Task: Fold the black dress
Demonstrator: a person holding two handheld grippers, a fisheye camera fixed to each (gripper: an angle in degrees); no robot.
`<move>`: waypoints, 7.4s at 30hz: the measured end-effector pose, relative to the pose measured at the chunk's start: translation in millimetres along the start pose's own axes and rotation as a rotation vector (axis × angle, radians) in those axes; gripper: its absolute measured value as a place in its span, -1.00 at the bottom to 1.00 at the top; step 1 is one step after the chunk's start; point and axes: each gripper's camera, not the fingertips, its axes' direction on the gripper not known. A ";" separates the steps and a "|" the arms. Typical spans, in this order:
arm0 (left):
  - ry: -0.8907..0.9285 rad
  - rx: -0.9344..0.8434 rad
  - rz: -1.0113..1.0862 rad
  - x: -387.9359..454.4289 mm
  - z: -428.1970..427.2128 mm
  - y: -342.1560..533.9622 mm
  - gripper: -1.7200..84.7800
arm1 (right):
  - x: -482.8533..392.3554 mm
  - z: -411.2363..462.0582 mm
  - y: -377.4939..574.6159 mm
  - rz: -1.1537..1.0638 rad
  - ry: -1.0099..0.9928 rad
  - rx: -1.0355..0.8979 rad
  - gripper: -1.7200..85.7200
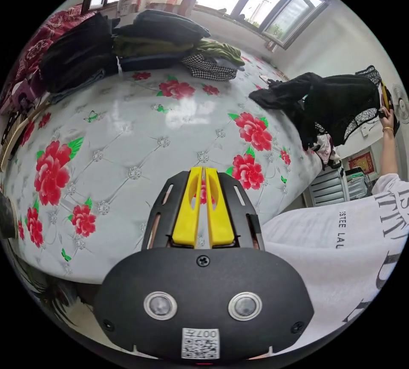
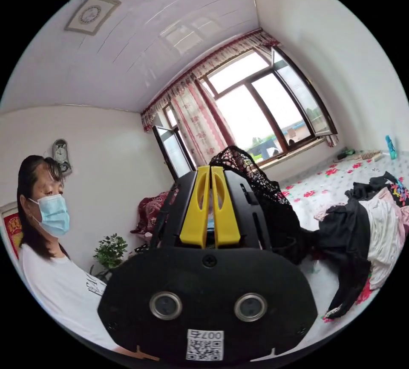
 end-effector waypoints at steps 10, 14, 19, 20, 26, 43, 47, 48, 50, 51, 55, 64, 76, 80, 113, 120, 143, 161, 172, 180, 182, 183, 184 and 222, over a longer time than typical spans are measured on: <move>0.197 0.321 0.229 -3.6 -74.8 93.5 -0.66 | -172.8 130.7 135.4 -0.055 -0.653 -0.435 -0.97; 0.188 0.306 0.244 -6.1 -59.7 126.2 -0.59 | -176.1 161.3 181.8 0.062 -0.670 -0.515 -0.97; 0.140 0.344 0.202 -20.6 -48.2 178.2 -0.58 | -190.5 164.9 174.7 0.008 -0.645 -0.506 -0.97; 0.113 0.368 0.195 -20.5 -50.1 187.7 -0.60 | -197.8 164.7 173.3 -0.030 -0.627 -0.498 -0.97; -0.092 0.402 0.101 -29.1 -45.9 214.2 -0.97 | -201.0 178.9 187.5 0.016 -0.672 -0.509 -0.96; -0.339 0.473 -0.360 -197.8 -94.5 243.6 -0.77 | -86.7 213.2 305.6 -0.026 -0.293 -1.036 -0.89; -0.342 0.430 -0.514 -199.8 -53.2 303.1 -0.77 | -33.3 220.8 299.5 0.050 -0.145 -1.043 -0.87; -0.341 0.416 -0.540 -200.5 -46.4 311.4 -0.77 | -30.3 223.6 298.8 0.052 -0.139 -1.044 -0.87; -0.314 0.332 -0.636 -205.7 -17.5 337.6 -0.72 | -28.1 241.5 299.1 0.027 -0.131 -1.065 -0.86; -0.301 0.312 -0.657 -207.0 -10.1 342.5 -0.71 | -28.9 247.8 300.3 0.018 -0.133 -1.076 -0.85; -0.137 0.219 -0.705 -210.4 47.3 351.6 -0.59 | -46.4 305.8 313.1 -0.026 -0.222 -1.177 -0.84; -0.031 0.117 -0.768 -230.5 137.9 306.4 -0.80 | -167.6 432.9 333.6 -0.318 -0.538 -1.299 -0.81; -0.079 0.249 -0.799 -289.9 84.7 345.3 -0.65 | -188.0 585.5 372.3 -0.501 -0.331 -1.360 -0.79; -0.031 0.169 -0.785 -315.3 116.7 315.7 -0.66 | -130.7 621.4 437.9 -0.467 -0.070 -1.617 -0.87; -0.092 0.176 -0.564 -372.9 95.3 309.7 -0.97 | -225.0 684.9 533.2 -0.368 -0.290 -1.641 -0.89; -0.093 0.207 -0.574 -382.8 82.6 343.1 -0.97 | -203.4 622.5 473.9 -0.306 -0.321 -1.394 -0.96; -0.502 1.336 0.358 32.7 -364.7 374.7 -0.98 | -287.2 -13.7 -5.9 -0.659 -0.146 0.161 -0.97; -0.651 1.427 0.452 170.8 -419.9 381.2 -0.97 | -269.3 -16.6 4.6 -0.664 -0.039 0.133 -0.97; -0.603 0.673 0.250 7.2 -220.5 2.0 -0.77 | -118.1 306.8 82.6 -0.360 0.219 -0.372 -0.93; -0.510 0.338 -0.064 -156.9 -64.4 -12.4 -0.76 | 33.3 358.2 246.8 -0.119 0.431 -0.771 -0.86; -0.408 0.230 -0.128 -193.7 -12.9 50.3 -0.76 | 57.1 322.4 317.3 -0.090 0.441 -0.948 -0.85; -0.382 0.184 -0.141 -199.6 1.5 67.8 -0.76 | 61.7 312.0 334.5 -0.068 0.441 -0.999 -0.84; -0.338 0.087 -0.169 -206.2 28.9 104.1 -0.76 | 68.2 289.7 365.1 -0.012 0.438 -1.092 -0.84; 0.030 -0.050 -0.278 -109.7 87.6 187.3 -0.66 | 59.9 218.5 342.0 0.107 0.169 -1.267 -0.70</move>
